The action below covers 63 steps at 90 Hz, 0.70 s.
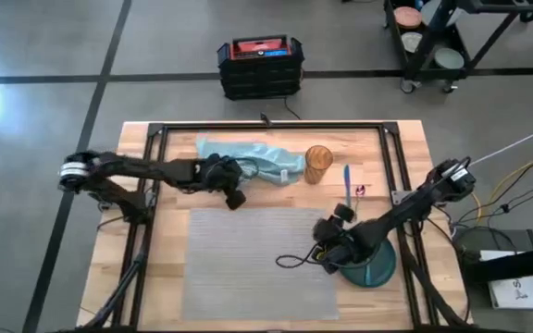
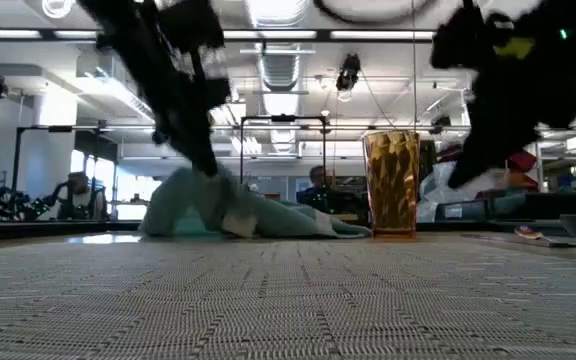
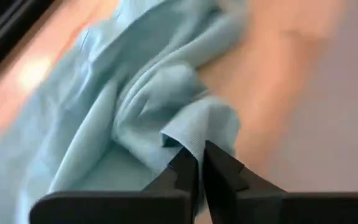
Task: Set table place
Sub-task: Fold the blue table napkin
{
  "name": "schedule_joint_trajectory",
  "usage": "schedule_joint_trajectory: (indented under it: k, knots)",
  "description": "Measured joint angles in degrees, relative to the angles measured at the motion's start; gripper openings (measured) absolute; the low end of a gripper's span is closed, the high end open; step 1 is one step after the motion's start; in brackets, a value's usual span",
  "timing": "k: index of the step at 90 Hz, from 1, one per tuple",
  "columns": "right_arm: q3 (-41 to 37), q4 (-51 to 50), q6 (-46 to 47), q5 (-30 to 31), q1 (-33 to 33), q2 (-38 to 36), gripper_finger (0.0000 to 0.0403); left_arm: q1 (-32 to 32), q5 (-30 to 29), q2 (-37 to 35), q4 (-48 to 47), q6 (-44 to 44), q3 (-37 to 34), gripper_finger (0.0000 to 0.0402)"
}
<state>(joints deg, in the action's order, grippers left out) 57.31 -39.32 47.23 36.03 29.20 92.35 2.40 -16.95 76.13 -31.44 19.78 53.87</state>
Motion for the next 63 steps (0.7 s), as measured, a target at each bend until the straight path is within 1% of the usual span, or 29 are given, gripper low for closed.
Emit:
schedule_joint_trajectory:
  k: [6, 12, 23, 30, 45, 48, 63]
  knots:
    - [1.7, 2.25, -4.98, 0.12, -1.07, -0.68, 0.0142, -4.85, 0.0, -2.79, -5.75, 2.62, 4.27, 0.0003]
    - [3.09, 5.56, -10.09, 0.15, -2.3, -0.96, 0.0138, -9.72, -0.16, -4.98, -9.53, 4.35, 7.84, 0.0001]
    - [4.98, 13.07, -20.65, -0.06, -5.11, -0.5, 0.0134, -18.12, -2.14, -7.55, -12.17, 7.43, 10.15, 0.0001]
    - [5.21, 17.64, -25.98, -1.94, -7.01, 0.07, 0.0133, -21.97, -4.07, -8.39, -12.12, 10.32, 9.81, 0.0001]
    - [4.27, 27.27, -33.17, -10.15, -11.32, 0.99, 0.0148, -27.17, -6.27, -8.02, -12.49, 16.65, 6.69, 0.0001]
    - [4.27, 28.85, -34.49, -10.63, -12.17, 1.24, 0.0153, -27.95, -6.7, -7.69, -12.5, 17.78, 6.06, 0.0001]
    - [4.12, 30.39, -38.02, -12.03, -14.69, 1.62, 0.0181, -31.45, -8.56, -5.38, -11.23, 20.94, 2.82, 0.0001]
